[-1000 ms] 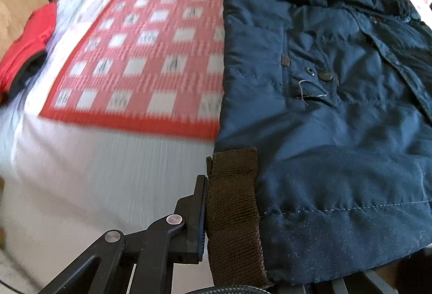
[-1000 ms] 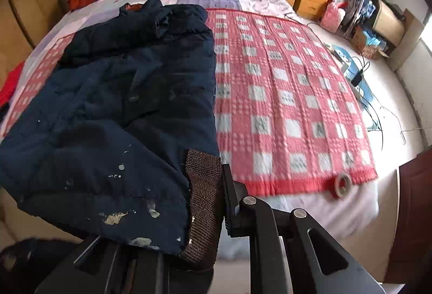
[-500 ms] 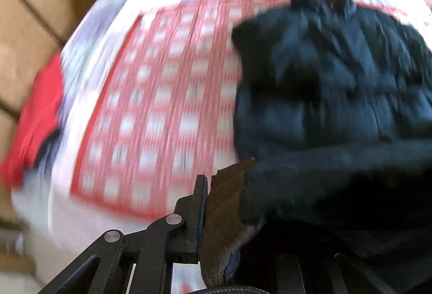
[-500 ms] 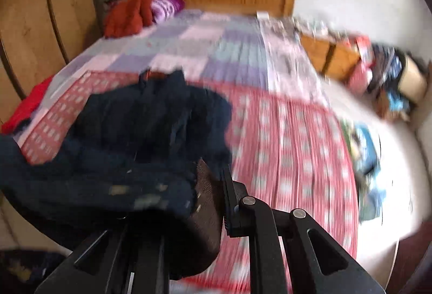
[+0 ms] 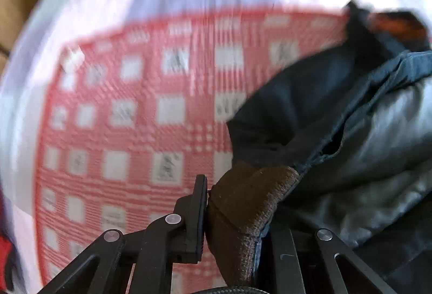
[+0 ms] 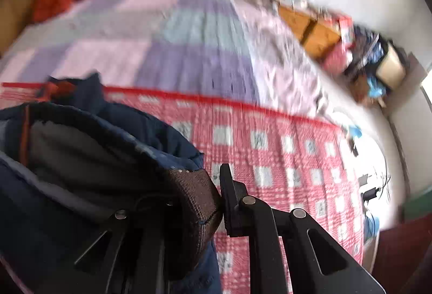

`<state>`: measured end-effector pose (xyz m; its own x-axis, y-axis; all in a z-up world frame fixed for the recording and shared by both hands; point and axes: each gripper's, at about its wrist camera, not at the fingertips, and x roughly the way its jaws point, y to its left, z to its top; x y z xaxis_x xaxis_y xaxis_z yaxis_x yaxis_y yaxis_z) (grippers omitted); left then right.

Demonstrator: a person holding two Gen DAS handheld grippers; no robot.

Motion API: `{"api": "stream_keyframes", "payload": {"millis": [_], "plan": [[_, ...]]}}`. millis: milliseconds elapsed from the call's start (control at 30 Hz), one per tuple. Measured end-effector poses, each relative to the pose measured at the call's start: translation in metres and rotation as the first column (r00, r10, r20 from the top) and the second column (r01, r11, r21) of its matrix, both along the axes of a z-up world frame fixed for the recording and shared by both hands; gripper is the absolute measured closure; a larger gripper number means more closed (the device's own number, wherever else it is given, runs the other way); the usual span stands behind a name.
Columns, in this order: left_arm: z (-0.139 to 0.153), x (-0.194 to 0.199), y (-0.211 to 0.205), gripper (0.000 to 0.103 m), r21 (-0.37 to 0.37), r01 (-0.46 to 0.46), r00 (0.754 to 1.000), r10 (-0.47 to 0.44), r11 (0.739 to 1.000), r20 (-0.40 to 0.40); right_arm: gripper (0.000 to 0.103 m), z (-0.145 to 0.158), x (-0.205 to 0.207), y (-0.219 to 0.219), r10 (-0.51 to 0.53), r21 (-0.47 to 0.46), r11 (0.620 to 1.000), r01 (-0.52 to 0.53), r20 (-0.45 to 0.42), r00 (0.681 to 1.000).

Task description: Fold large clothes

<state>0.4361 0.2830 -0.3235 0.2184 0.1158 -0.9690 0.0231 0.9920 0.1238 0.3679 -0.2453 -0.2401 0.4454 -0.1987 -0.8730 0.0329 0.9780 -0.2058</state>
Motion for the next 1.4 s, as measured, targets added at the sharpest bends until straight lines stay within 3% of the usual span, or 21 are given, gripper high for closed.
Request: {"api": "stream_keyframes", "payload": {"millis": [100,200,267,300,367,400,467,533,600,667,700,733,800,833,933,1000,1067,1167,1267,1333,1400], "plan": [[-0.033,0.005,-0.001,0.084,-0.024,-0.046,0.997,0.044,0.999,-0.056,0.087,-0.042,0.026,-0.006,-0.029,0.021,0.999,0.031,-0.098,0.995],[-0.043,0.003,-0.004,0.08,-0.024,-0.037,0.998,0.036,0.999,-0.046,0.078,-0.064,0.033,-0.011,-0.026,0.06,0.998,0.035,-0.149,0.989],[-0.039,-0.001,0.001,0.076,-0.046,-0.035,0.999,0.033,0.998,-0.033,0.057,-0.062,0.031,-0.019,-0.017,0.08,0.996,0.03,-0.158,0.987],[-0.035,-0.003,0.006,0.069,-0.07,-0.031,0.999,0.029,0.997,-0.028,0.048,-0.053,0.027,-0.025,-0.003,0.114,0.993,0.02,-0.151,0.988],[-0.028,-0.006,0.019,0.052,-0.114,-0.023,0.999,0.019,0.993,-0.032,0.01,-0.031,0.018,-0.043,0.024,0.167,0.986,-0.003,-0.126,0.992],[-0.022,-0.006,0.028,0.042,-0.166,-0.025,0.999,0.02,0.986,-0.031,0.008,-0.023,0.016,-0.051,0.027,0.197,0.98,-0.002,-0.123,0.992],[-0.009,0.001,0.045,0.033,-0.277,-0.056,0.998,0.052,0.959,-0.021,0.0,0.0,0.01,-0.074,0.049,0.342,0.94,0.0,-0.136,0.99],[0.006,0.008,0.06,0.032,-0.391,-0.088,0.996,0.087,0.916,-0.02,0.0,0.02,0.006,-0.073,0.086,0.37,0.928,-0.037,-0.115,0.99],[0.015,0.012,0.06,0.032,-0.413,-0.091,0.996,0.092,0.906,-0.019,0.0,0.039,0.005,-0.07,0.083,0.394,0.918,-0.052,-0.062,0.995],[0.016,0.019,0.062,0.031,-0.494,-0.14,0.99,0.13,0.858,-0.055,0.0,0.04,0.018,-0.083,-0.015,0.57,0.82,0.042,-0.053,0.998],[0.015,0.023,0.069,0.028,-0.554,-0.208,0.978,0.188,0.807,-0.093,0.0,0.028,0.034,-0.092,-0.106,0.638,0.753,0.162,-0.126,0.986],[0.012,0.027,0.076,0.026,-0.611,-0.28,0.959,0.246,0.741,-0.142,0.0,0.02,0.045,-0.092,-0.154,0.62,0.749,0.236,-0.183,0.971],[0.015,0.031,0.084,0.026,-0.659,-0.344,0.933,0.32,0.669,-0.163,0.0,0.022,0.061,-0.075,-0.168,0.513,0.826,0.235,-0.174,0.97],[0.024,0.03,0.083,0.026,-0.642,-0.321,0.938,0.325,0.696,-0.117,0.0,0.027,0.062,-0.064,-0.137,0.498,0.847,0.187,-0.135,0.981],[0.05,0.021,0.051,0.026,-0.471,-0.195,0.972,0.233,0.86,0.023,0.0,0.042,0.044,-0.004,0.086,0.49,0.869,-0.06,-0.03,0.996],[0.063,-0.001,0.019,0.026,-0.411,-0.053,0.989,0.104,0.91,0.102,0.0,0.04,0.02,0.051,0.289,0.399,0.88,-0.258,-0.018,0.957],[0.068,-0.028,-0.008,0.026,-0.395,0.04,0.99,0.018,0.918,0.142,0.0,0.029,-0.002,0.098,0.447,0.302,0.858,-0.416,-0.039,0.894],[0.062,-0.082,-0.053,0.026,-0.456,0.09,0.988,-0.023,0.885,0.151,0.0,-0.003,-0.026,0.177,0.659,0.214,0.747,-0.63,-0.105,0.745],[0.045,-0.132,-0.089,0.026,-0.522,0.083,0.991,-0.015,0.849,0.133,0.0,-0.022,-0.017,0.222,0.74,0.194,0.672,-0.715,-0.133,0.66],[0.034,-0.161,-0.111,0.026,-0.52,0.075,0.99,0.0,0.851,0.143,0.0,-0.028,0.001,0.239,0.764,0.189,0.645,-0.741,-0.135,0.631],[0.021,-0.181,-0.122,0.026,-0.568,0.019,0.992,0.057,0.823,0.117,0.0,-0.037,0.028,0.249,0.775,0.266,0.632,-0.728,-0.18,0.606]]}}
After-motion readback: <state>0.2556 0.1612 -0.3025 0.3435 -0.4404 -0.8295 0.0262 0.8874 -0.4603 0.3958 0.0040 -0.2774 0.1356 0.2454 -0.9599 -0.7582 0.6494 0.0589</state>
